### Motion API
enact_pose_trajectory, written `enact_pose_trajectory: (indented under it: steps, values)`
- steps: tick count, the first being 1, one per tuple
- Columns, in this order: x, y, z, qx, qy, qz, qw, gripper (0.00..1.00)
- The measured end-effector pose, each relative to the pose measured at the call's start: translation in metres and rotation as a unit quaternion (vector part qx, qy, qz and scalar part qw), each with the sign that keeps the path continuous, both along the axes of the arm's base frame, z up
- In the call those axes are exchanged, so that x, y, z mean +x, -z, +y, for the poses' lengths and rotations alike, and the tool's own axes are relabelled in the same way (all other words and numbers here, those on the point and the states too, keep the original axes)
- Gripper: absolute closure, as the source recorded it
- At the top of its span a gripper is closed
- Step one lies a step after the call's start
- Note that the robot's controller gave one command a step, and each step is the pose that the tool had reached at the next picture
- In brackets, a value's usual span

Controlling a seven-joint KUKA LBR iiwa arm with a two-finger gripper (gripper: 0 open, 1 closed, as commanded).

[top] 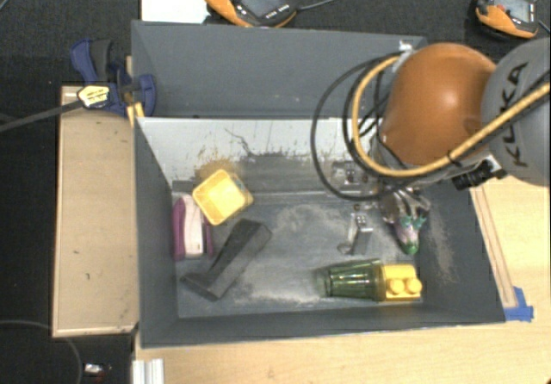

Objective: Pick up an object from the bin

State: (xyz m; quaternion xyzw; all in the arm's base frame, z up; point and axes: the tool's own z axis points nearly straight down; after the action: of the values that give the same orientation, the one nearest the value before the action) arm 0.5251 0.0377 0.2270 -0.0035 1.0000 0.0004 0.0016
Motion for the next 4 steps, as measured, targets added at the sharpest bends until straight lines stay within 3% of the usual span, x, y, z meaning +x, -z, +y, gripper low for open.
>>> enact_pose_trajectory:
  steps: [1,2,3,4]
  values:
    - [-0.037,0.145,-0.055,0.0,-0.054,-0.0023,0.9986,0.0]
    - [-0.048,0.084,-0.065,0.0,-0.055,-0.0088,0.9984,0.0]
    - [-0.043,0.127,-0.154,-0.001,-0.102,-0.0028,0.9947,0.0]
    - [-0.044,0.157,-0.108,0.003,-0.009,-0.0103,0.9999,0.0]
